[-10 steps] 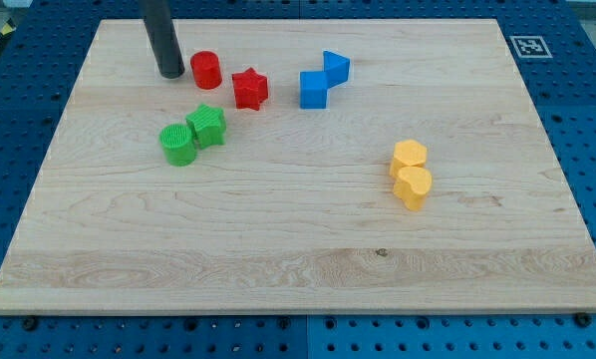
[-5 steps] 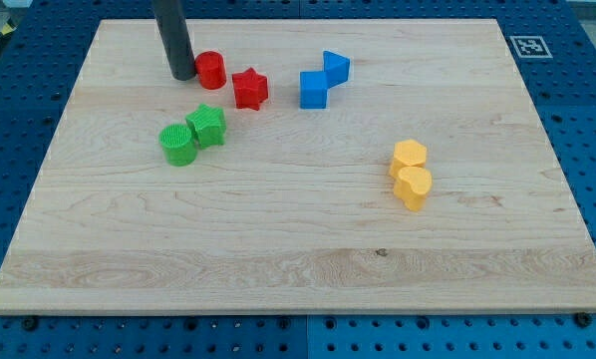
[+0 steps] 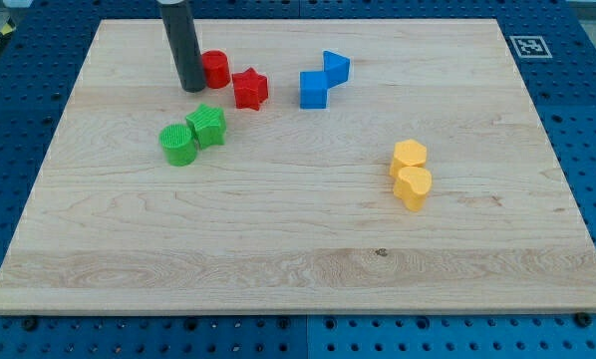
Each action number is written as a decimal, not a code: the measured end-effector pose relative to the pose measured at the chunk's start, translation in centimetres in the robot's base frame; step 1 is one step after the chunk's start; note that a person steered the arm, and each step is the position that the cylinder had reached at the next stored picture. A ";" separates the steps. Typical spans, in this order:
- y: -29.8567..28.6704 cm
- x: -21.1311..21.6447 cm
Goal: Slide the red circle a bit right
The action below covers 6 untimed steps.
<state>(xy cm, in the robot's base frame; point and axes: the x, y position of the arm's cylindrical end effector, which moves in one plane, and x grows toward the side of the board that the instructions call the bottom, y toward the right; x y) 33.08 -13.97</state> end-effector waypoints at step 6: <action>0.8 -0.4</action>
<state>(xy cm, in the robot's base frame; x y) 32.66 -13.19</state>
